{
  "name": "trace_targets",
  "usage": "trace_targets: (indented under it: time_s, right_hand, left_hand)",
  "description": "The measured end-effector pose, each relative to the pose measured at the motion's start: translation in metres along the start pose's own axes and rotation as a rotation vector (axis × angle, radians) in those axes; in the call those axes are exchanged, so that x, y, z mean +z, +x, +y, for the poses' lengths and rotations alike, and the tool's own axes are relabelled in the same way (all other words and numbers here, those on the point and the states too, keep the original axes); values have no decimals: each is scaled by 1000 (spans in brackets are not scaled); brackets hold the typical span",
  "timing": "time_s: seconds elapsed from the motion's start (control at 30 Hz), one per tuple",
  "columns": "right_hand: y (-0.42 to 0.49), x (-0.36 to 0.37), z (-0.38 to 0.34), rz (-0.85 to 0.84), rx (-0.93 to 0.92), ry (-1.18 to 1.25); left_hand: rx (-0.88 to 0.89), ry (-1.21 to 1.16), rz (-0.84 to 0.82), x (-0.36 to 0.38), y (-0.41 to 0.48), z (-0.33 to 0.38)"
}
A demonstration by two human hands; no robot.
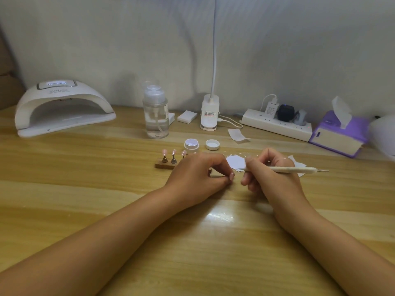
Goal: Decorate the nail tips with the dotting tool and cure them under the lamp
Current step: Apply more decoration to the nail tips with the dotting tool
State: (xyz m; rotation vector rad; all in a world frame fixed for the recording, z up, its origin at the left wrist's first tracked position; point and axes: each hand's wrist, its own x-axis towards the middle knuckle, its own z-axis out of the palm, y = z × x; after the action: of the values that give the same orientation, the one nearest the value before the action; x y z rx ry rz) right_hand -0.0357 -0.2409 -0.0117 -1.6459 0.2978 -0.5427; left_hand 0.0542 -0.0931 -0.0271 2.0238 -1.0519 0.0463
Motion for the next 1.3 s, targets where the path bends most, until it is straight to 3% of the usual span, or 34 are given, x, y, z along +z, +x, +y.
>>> trace_targets:
  time_s: [0.1, 0.23, 0.33, 0.5, 0.93, 1.2, 1.3]
  right_hand:
    - [0, -3, -1, 107, -86, 74]
    - [3, -8, -3, 201, -195, -5]
    - [10, -14, -2, 236, -143, -38]
    - [17, -17, 7, 224, 28, -54]
    - [16, -15, 10, 112, 17, -377]
    - [12, -16, 2, 209, -4, -79]
    - [6, -12, -5, 147, -13, 30]
  left_hand:
    - [-5, -12, 4, 0, 0, -1]
    - [-10, -33, 5, 1, 1, -3]
    - [-13, -37, 9, 2, 0, -3]
    - [-8, -11, 23, 2, -1, -1]
    - [-21, -11, 11, 2, 0, -1]
    - [-21, -22, -1, 0, -1, 0]
    - [-18, -15, -2, -1, -1, 0]
